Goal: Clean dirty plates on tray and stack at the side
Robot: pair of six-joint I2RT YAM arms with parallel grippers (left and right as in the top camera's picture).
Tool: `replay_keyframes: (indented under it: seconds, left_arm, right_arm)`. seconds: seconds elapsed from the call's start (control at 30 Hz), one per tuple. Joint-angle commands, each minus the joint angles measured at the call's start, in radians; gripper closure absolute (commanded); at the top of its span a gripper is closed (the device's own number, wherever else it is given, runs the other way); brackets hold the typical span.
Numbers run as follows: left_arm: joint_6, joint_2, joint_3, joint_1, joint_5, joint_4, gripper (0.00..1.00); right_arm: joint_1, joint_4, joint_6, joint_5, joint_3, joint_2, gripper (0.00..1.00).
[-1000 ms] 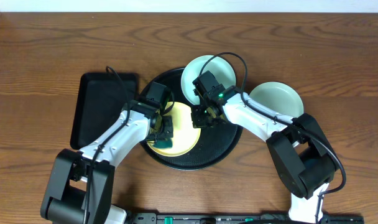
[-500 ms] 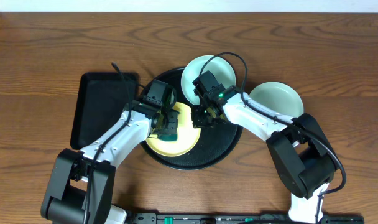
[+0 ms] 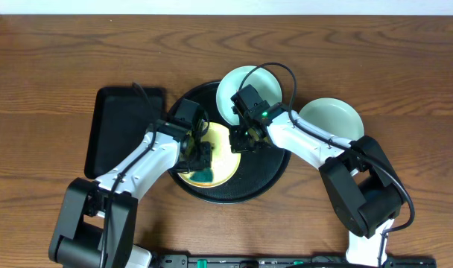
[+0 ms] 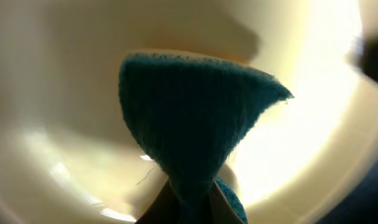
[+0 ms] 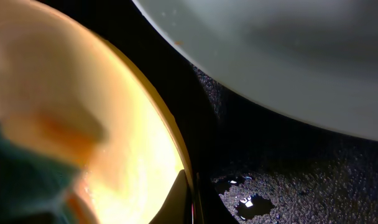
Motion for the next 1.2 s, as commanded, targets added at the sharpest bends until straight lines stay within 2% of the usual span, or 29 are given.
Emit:
replay_keyframes:
  seconds: [0.0,0.13,0.2,0.3,0.4,0.5,0.63,0.7,0.77,0.9,1.17]
  left_arm:
    - [0.048,0.011,-0.007,-0.005,0.146,0.062,0.92]
    - [0.037,0.011,-0.007,-0.005,0.042,0.146,0.93]
    - [-0.002,0.011,-0.007,-0.005,-0.081,0.159,0.93]
    - [-0.098,0.011,-0.007,-0.005,-0.3,0.137,0.93]
    - [-0.136,0.011,-0.007,-0.005,-0.369,0.102,0.92]
    - [-0.135,0.011,-0.007,-0.005,-0.312,0.047,0.93]
    - [-0.132,0.011,-0.007,-0.005,-0.114,-0.038,0.93]
    - [-0.059,0.011,-0.007,-0.005,0.068,-0.045,0.93]
    - [0.003,0.011,-0.001,-0.003,0.172,-0.031,0.93]
    - [0.027,0.008,0.049,0.022,0.201,-0.027,0.93]
    - [0.027,-0.043,0.215,0.214,0.201,-0.051,0.93]
  right_arm:
    - [-0.005,0.004,0.01,-0.006,0.015,0.021,0.99]
    - [-0.005,0.004,0.01,-0.006,0.015,0.021,0.99]
    - [-0.005,0.004,0.009,-0.006,0.015,0.021,0.99]
    - [-0.005,0.004,0.007,-0.006,0.015,0.021,0.99]
    - [-0.005,0.004,0.007,-0.006,0.015,0.021,0.99]
    - [-0.005,0.004,0.007,-0.006,0.015,0.021,0.99]
    - [-0.005,0.004,0.007,-0.006,0.015,0.021,0.99]
    - [-0.005,0.004,0.007,-0.006,0.015,0.021,0.99]
    - [-0.005,0.004,0.007,-0.006,0.015,0.021,0.99]
    - [-0.005,0.004,0.0,-0.01,0.015,0.021,0.99]
    - [-0.005,0.008,-0.02,-0.029,0.015,0.019,0.99]
